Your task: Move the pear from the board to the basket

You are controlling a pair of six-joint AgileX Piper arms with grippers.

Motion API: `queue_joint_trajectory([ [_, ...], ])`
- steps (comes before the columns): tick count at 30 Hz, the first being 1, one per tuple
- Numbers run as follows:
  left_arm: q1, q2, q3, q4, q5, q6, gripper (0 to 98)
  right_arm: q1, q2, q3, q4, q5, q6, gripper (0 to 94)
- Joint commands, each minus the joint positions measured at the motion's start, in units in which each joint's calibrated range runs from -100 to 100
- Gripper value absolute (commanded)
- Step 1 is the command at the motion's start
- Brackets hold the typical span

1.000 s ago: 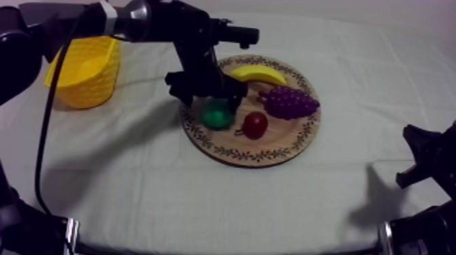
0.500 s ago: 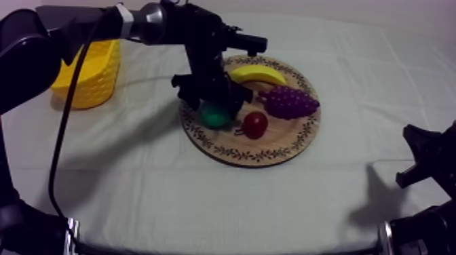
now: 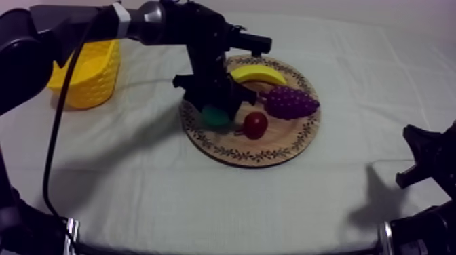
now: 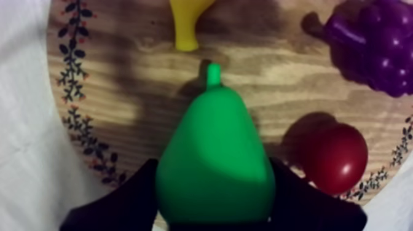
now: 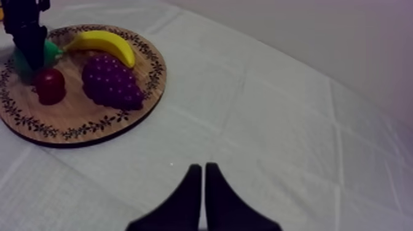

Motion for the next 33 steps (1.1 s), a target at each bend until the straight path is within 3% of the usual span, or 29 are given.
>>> queue_joint_trajectory([
  [1,0.0,-2.05,0.74,-0.38,0.02,0.38,50.5,-0.02,-0.01,-0.01,0.0,0.0,0.01,0.3],
  [7,-1.74,-12.81,3.16,-3.04,2.96,1.63,50.8,-0.02,-0.01,-0.01,0.0,0.0,0.01,0.3],
  [19,-11.81,-32.79,5.78,-7.89,9.56,-0.33,53.2,-0.02,-0.01,-0.01,0.0,0.0,0.01,0.3],
  [27,-20.51,-34.41,5.65,-9.87,9.25,-4.12,53.9,-0.02,-0.01,-0.01,0.0,0.0,0.01,0.3],
  [33,-25.73,-31.38,8.27,-10.92,4.83,-5.79,57.0,-0.02,-0.01,-0.01,0.0,0.0,0.01,0.3],
])
